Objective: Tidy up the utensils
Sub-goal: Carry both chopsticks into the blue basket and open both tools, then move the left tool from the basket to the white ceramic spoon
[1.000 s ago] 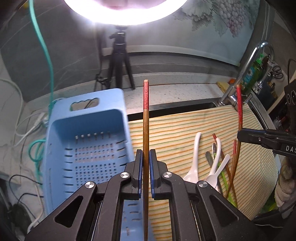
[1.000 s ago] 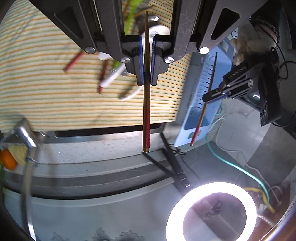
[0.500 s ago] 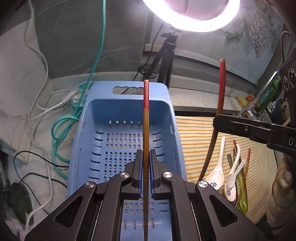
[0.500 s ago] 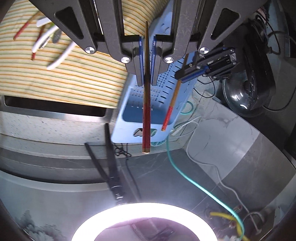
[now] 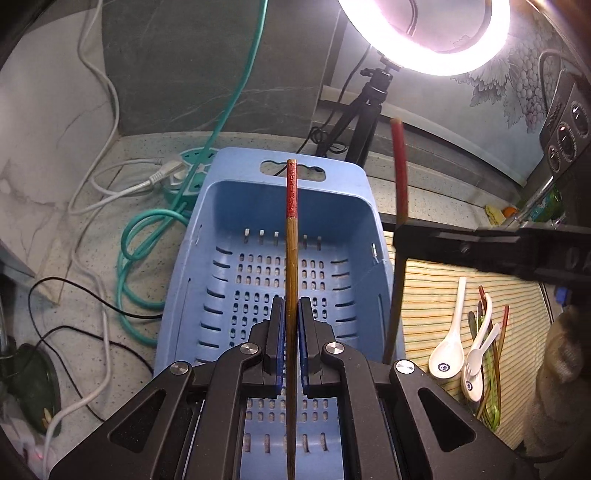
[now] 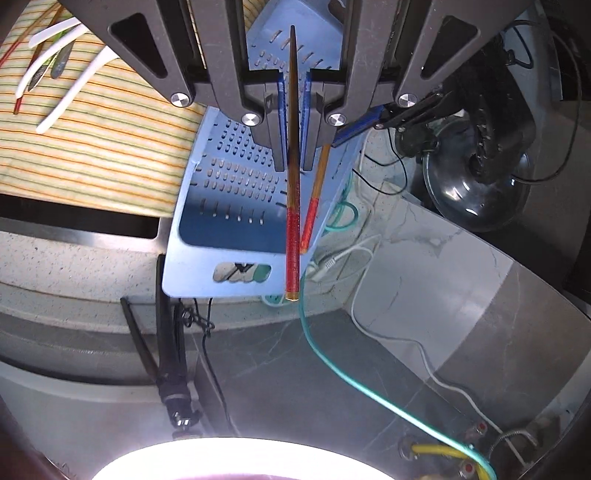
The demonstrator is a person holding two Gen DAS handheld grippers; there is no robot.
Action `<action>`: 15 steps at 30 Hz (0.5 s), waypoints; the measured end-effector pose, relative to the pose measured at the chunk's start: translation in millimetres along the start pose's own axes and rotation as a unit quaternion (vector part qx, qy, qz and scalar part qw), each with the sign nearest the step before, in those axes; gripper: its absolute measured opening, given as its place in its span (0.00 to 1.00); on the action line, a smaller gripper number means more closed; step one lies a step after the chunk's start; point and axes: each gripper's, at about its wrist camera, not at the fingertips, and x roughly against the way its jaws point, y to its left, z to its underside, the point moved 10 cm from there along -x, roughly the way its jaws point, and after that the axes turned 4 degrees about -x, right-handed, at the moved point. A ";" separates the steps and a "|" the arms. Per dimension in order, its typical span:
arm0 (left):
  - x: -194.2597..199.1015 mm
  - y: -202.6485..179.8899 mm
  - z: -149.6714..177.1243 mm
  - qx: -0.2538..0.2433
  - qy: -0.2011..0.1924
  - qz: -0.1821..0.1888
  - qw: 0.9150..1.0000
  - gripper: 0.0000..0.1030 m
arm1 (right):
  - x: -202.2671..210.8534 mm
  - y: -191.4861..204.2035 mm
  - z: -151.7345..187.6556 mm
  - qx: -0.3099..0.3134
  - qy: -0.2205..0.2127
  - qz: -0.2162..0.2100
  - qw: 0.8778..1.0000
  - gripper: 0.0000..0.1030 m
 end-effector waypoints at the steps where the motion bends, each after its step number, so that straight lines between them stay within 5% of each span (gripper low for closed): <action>1: -1.0 1.5 0.7 0.001 0.001 -0.001 1.000 0.05 | -5.7 -2.2 3.6 0.000 0.007 0.002 1.000 0.06; 8: -1.7 3.2 2.8 0.003 0.007 0.001 1.000 0.05 | -24.1 -6.6 19.1 0.008 0.036 0.009 0.999 0.09; 12: 1.5 3.7 0.9 0.005 0.007 -0.004 1.000 0.10 | -12.6 -5.1 14.2 0.029 0.016 0.019 0.999 0.32; 15: 6.7 3.4 -1.2 0.005 0.001 -0.012 1.000 0.16 | -2.6 -7.2 11.5 0.041 0.004 0.018 0.999 0.41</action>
